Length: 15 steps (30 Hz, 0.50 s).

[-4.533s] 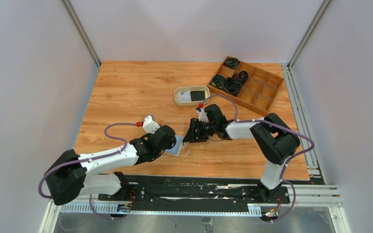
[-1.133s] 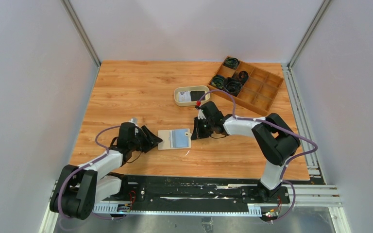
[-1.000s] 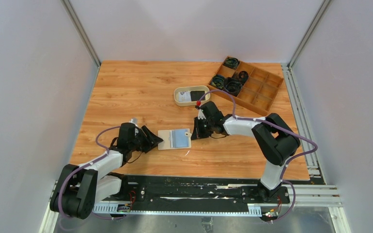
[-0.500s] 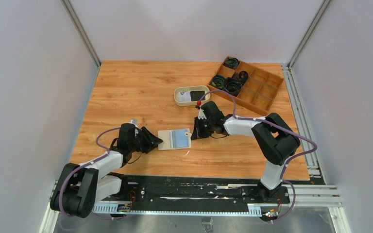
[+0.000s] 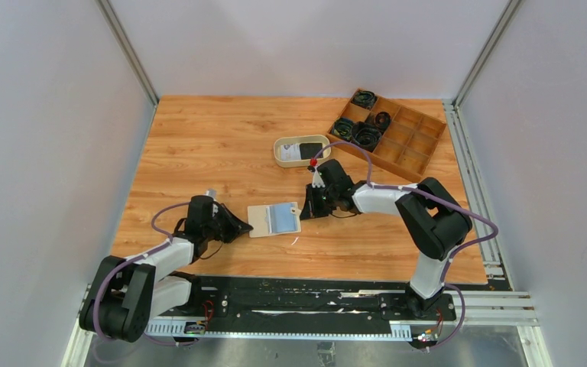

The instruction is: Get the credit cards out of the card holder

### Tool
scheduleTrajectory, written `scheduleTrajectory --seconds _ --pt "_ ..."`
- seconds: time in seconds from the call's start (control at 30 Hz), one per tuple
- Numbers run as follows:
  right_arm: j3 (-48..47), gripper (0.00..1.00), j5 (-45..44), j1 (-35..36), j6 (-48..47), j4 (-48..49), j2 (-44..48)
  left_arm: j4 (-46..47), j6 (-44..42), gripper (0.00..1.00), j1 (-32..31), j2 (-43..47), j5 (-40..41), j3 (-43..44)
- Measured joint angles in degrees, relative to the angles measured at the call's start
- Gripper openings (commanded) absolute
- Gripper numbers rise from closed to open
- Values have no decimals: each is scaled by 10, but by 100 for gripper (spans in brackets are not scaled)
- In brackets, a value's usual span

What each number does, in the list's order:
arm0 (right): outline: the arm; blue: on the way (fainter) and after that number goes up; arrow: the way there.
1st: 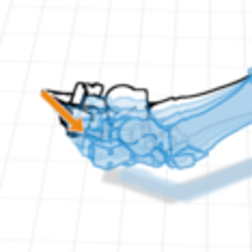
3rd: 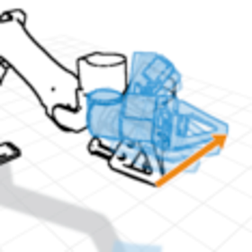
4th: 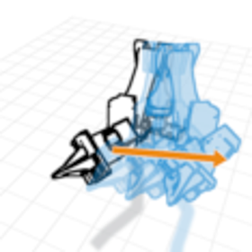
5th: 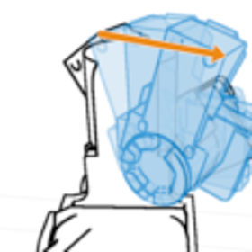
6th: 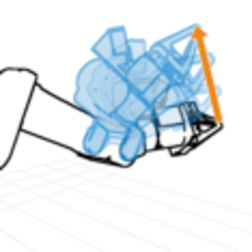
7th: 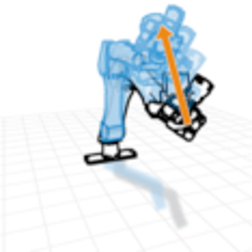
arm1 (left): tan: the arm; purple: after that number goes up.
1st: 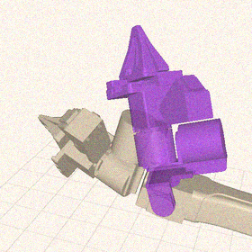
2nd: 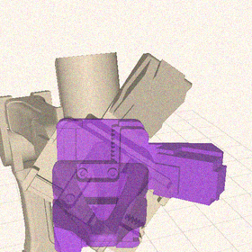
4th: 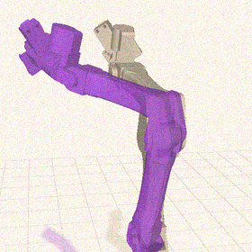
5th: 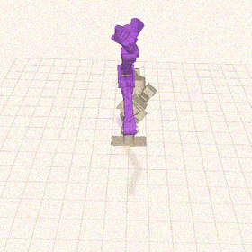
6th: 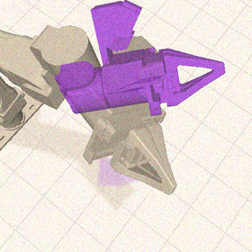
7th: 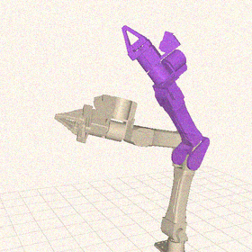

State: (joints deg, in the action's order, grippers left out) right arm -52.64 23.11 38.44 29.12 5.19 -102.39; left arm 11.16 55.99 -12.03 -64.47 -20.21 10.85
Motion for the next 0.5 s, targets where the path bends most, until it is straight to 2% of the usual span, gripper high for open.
scheduleTrajectory --seconds 0.3,0.4,0.5 --pt "5 2 -6 -3 -1 1 7 -1 0 0 0 6 -2 0" --pt "11 16 -21 -3 -4 -19 24 -1 2 0 -1 13 -10 -1" --pt "11 35 -46 -3 -13 -54 59 -1 2 0 -2 24 -13 -3"
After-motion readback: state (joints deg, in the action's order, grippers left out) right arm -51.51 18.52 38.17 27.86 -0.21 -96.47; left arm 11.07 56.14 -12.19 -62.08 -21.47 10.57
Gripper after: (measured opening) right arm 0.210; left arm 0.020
